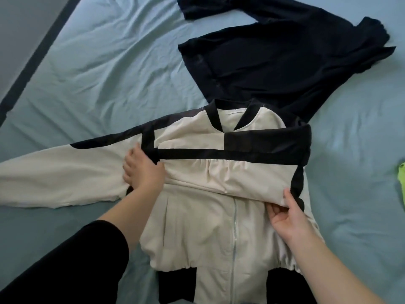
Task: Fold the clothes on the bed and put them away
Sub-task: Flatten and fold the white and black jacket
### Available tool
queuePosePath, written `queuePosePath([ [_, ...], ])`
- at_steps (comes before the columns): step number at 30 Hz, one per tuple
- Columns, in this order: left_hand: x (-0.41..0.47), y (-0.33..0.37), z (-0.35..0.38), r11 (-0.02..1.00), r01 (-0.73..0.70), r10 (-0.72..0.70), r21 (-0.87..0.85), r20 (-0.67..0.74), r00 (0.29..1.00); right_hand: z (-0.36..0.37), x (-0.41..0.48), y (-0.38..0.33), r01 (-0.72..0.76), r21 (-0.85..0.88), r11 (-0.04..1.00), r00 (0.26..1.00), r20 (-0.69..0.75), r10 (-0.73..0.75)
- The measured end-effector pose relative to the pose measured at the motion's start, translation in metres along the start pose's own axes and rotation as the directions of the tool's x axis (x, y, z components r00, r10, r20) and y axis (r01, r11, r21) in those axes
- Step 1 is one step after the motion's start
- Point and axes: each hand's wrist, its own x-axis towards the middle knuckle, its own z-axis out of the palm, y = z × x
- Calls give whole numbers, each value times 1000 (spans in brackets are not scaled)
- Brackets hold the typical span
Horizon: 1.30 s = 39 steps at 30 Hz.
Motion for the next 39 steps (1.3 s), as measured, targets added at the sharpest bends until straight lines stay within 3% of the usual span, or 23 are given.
queuePosePath([
  [2,-28,22,15,956,-289,286,52,56,957,-3,-5,2,-14,7,1000,1000,27,14],
  [5,-75,67,46,753,-658,633,0,274,724,-7,-10,1,-35,22,999,999,24,34],
  [7,-103,104,69,622,-778,746,-90,370,554,-10,-9,-1,-71,51,996,997,27,70],
  [9,-124,141,90,522,-842,813,-136,376,444,-14,-9,-4,-116,96,989,993,37,113],
  [11,-134,177,105,545,-826,808,-146,357,469,-18,-8,-5,-141,127,982,990,44,136],
  [14,-134,231,114,674,-719,699,-168,461,547,-22,-6,-8,-174,137,975,984,51,168],
  [17,-133,270,121,727,-671,623,-145,552,555,-28,-2,-17,-194,119,974,980,77,186],
  [20,-130,284,126,767,-617,596,-174,551,584,-37,1,-32,-176,122,977,983,80,167],
  [22,-132,282,128,762,-617,603,-196,562,566,-43,1,-40,-166,107,980,985,57,160],
  [23,-135,278,129,734,-651,628,-192,558,543,-46,-1,-43,-178,39,983,983,49,176],
  [25,-141,260,128,618,-776,716,-128,500,488,-47,-13,-49,-206,-293,934,973,37,227],
  [27,-145,226,123,477,-878,827,-34,357,435,-46,-30,-53,-69,-664,744,993,27,117],
  [28,-146,204,120,429,-903,863,2,294,410,-44,-36,-54,87,-793,603,996,78,-42],
  [29,-147,183,117,405,-914,877,35,267,399,-39,-38,-55,267,-864,426,954,173,-246],
  [31,-141,146,114,411,-904,843,121,327,427,-17,-33,-58,592,-804,60,698,473,-538],
  [32,-136,133,115,428,-887,804,172,376,461,-4,-22,-57,658,-743,-122,597,613,-517],
  [33,-130,123,117,446,-868,765,217,411,496,10,-8,-55,659,-689,-301,563,717,-411],
  [35,-115,109,122,467,-843,715,269,447,538,19,27,-54,529,-598,-602,651,741,-163],
  [37,-93,90,124,491,-811,670,319,457,585,9,59,-62,384,-552,-740,773,631,-70],
  [39,-65,62,115,566,-735,597,373,429,678,-5,81,-70,322,-539,-778,801,594,-80],
])
